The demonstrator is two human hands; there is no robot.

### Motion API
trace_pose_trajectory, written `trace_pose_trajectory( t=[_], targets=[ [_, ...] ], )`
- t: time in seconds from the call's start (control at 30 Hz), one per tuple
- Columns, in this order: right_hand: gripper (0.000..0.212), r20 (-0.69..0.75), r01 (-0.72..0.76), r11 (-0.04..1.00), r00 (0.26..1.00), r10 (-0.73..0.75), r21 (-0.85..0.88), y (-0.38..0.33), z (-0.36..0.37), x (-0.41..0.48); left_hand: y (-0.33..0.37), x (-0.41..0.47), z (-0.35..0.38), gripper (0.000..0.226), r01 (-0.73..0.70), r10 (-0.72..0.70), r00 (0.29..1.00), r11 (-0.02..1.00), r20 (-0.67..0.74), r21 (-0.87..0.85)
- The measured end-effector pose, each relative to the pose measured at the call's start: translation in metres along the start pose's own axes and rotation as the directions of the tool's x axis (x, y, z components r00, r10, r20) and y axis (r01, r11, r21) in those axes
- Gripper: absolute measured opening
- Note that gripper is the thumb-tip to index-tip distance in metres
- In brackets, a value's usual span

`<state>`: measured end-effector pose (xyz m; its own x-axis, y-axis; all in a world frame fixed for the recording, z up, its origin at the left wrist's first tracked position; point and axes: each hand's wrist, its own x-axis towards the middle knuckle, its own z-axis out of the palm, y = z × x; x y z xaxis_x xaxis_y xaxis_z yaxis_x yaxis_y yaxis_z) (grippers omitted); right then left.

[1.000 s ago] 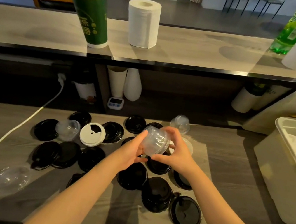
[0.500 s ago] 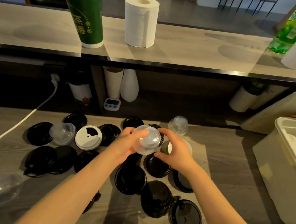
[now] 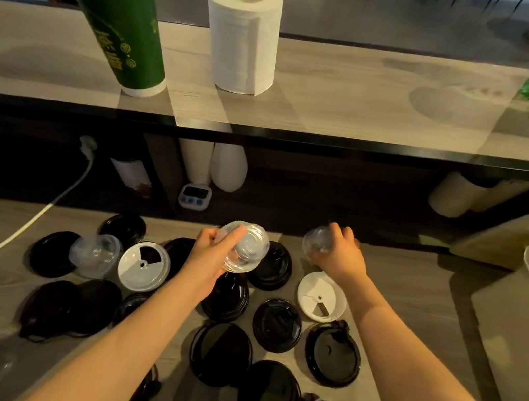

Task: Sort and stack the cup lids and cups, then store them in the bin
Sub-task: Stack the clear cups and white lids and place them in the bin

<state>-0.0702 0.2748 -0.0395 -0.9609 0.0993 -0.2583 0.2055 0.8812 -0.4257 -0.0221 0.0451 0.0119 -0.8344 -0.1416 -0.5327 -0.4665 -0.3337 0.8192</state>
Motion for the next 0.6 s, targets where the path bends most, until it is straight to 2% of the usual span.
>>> trace_pose_trajectory(
  t=[0.1, 0.27, 0.33, 0.5, 0.6],
  targets=[
    [0.066, -0.002, -0.015, 0.999, 1.000, 0.015, 0.046, 0.006, 0.014, 0.002, -0.001, 0.001, 0.002, 0.036, -0.001, 0.001, 1.000, 1.000, -0.002, 0.029],
    [0.071, -0.041, -0.012, 0.989, 0.999, 0.019, 0.145, 0.012, 0.015, -0.003, -0.005, 0.000, 0.005, 0.044, -0.003, 0.003, 1.000, 0.999, 0.004, 0.033],
    [0.070, -0.066, 0.013, 0.964, 0.998, 0.005, 0.266, 0.014, 0.009, -0.008, -0.008, -0.002, 0.007, 0.044, 0.005, -0.005, 1.000, 1.000, -0.002, 0.018],
    [0.070, -0.201, 0.172, 0.805, 0.977, -0.068, 0.567, -0.003, -0.008, -0.044, -0.011, -0.008, 0.014, 0.026, 0.016, -0.016, 1.000, 1.000, -0.009, 0.011],
    [0.070, -0.213, 0.242, 0.646, 0.969, -0.124, 0.724, -0.024, -0.013, -0.074, -0.014, -0.012, 0.015, 0.015, 0.032, -0.032, 0.999, 0.999, -0.034, 0.008]
  ],
)
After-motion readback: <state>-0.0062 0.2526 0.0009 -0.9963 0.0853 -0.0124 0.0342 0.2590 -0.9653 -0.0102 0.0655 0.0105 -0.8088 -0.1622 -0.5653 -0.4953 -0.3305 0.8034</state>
